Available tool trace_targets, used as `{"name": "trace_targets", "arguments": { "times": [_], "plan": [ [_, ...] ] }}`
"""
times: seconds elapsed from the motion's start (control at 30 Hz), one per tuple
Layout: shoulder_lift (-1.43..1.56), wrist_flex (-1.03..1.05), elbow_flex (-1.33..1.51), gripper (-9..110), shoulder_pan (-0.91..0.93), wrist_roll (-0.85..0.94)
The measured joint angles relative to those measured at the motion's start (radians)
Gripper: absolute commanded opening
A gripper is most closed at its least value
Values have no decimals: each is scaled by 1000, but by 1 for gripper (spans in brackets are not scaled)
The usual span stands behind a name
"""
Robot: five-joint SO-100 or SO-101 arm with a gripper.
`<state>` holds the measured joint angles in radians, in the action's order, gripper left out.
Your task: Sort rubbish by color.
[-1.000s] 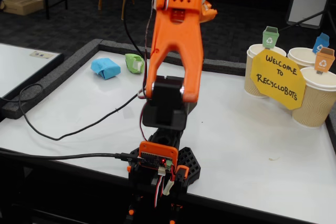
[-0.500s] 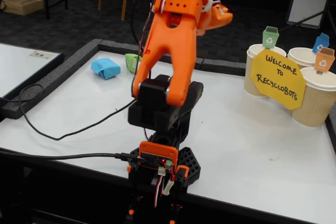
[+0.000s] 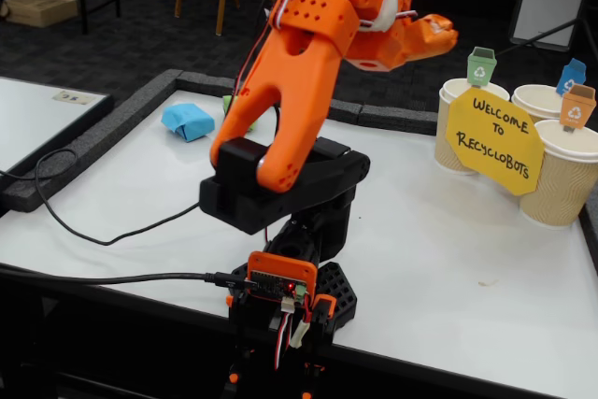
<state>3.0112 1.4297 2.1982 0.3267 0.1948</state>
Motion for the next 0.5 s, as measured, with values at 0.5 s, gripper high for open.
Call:
{"name": "trace_targets", "arguments": {
  "times": [0.5],
  "plan": [
    [130,-26,114,0,146,0]
  ]
}}
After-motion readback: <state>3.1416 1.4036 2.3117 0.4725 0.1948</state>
